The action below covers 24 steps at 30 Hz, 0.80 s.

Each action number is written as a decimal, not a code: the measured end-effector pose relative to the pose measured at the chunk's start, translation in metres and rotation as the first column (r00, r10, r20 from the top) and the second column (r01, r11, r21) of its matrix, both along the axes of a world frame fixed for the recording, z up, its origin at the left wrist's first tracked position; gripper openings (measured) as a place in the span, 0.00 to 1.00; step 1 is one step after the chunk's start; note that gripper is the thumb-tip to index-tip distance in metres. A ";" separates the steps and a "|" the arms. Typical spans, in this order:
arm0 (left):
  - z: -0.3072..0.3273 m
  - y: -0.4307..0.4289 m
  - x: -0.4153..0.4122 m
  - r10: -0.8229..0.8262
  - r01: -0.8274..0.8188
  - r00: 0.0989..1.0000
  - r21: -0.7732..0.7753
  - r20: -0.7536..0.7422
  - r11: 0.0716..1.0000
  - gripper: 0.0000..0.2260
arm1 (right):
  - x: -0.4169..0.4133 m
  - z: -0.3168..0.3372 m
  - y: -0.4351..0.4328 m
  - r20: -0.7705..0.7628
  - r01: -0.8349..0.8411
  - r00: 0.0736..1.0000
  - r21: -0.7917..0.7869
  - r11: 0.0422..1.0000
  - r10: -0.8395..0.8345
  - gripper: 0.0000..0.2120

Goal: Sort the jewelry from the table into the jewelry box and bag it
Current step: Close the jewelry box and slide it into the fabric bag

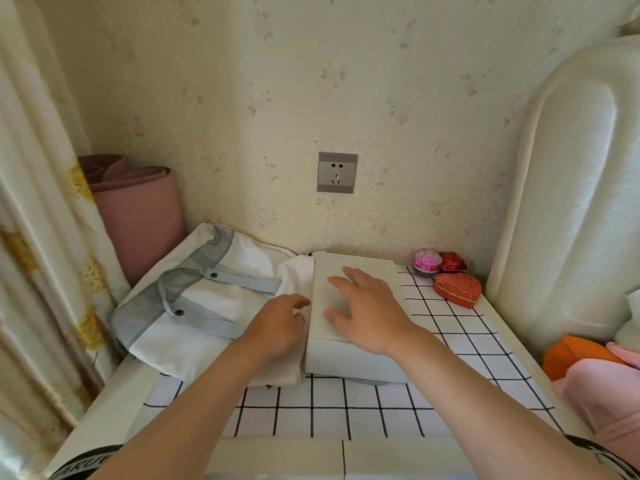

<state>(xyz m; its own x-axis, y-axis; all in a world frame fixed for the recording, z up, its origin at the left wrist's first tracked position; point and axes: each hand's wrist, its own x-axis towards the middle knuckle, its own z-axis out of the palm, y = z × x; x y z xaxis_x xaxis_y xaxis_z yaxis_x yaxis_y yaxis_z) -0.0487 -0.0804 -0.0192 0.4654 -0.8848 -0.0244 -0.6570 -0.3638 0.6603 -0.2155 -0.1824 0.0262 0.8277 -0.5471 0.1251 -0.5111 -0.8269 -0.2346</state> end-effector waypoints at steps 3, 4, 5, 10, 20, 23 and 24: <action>-0.007 0.005 0.002 -0.063 0.038 0.986 0.159 0.154 0.986 0.17 | 0.013 -0.001 0.006 0.007 -0.097 0.995 0.031 0.995 0.097 0.29; -0.008 0.004 0.001 -0.068 0.036 0.982 0.185 0.175 0.982 0.17 | 0.016 -0.001 0.006 -0.007 -0.122 0.993 0.031 0.992 0.122 0.29; -0.008 0.003 0.001 -0.069 0.029 0.979 0.203 0.191 0.979 0.16 | 0.018 -0.001 0.006 -0.023 -0.141 0.990 0.035 0.989 0.142 0.29; -0.010 -0.001 0.004 -0.135 0.059 0.961 0.296 0.242 0.953 0.15 | 0.020 -0.003 0.001 -0.072 -0.161 0.983 0.091 0.983 0.168 0.31; -0.013 0.000 0.001 -0.192 0.117 0.891 0.202 0.411 0.972 0.17 | 0.014 -0.003 0.011 -0.058 -0.150 0.986 0.082 0.985 0.155 0.32; -0.007 0.002 0.007 -0.127 0.094 0.885 0.095 0.447 0.991 0.21 | 0.010 -0.003 0.015 -0.035 -0.144 0.989 0.058 0.988 0.146 0.32; -0.005 0.003 0.010 -0.127 0.096 0.885 0.091 0.448 0.991 0.22 | 0.009 -0.004 0.016 -0.023 -0.142 0.989 0.045 0.989 0.143 0.32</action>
